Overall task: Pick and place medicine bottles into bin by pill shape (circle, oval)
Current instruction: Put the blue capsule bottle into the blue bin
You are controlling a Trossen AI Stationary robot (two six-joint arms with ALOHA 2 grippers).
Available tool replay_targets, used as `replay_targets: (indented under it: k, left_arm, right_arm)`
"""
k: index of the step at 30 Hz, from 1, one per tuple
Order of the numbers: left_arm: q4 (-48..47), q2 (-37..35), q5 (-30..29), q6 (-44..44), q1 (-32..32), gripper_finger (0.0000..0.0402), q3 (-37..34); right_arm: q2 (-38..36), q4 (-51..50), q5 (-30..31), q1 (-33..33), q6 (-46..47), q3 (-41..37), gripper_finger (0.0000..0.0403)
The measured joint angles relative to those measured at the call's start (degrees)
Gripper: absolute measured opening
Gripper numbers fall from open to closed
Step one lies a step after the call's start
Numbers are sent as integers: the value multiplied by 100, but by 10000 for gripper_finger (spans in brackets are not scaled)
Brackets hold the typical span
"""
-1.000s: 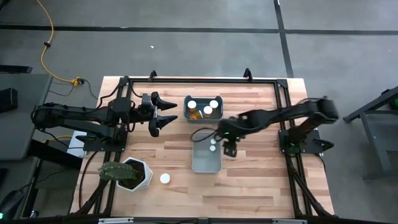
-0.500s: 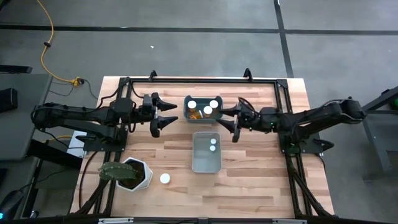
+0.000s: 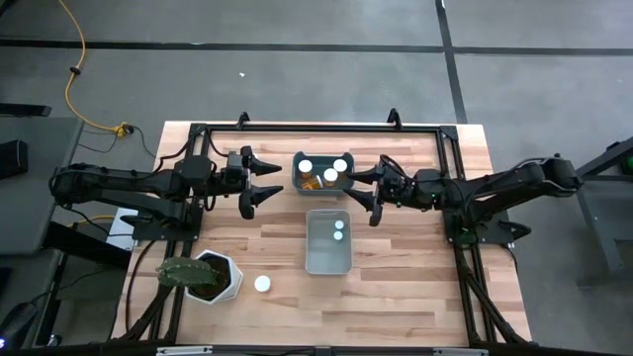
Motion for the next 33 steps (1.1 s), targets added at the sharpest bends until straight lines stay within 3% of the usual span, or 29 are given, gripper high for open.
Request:
replay_targets:
  k: [33]
  left_arm:
    - [15,0,17,-2,0,270,0]
  right_arm:
    - [2,-85,-2,-2,203,11,193]
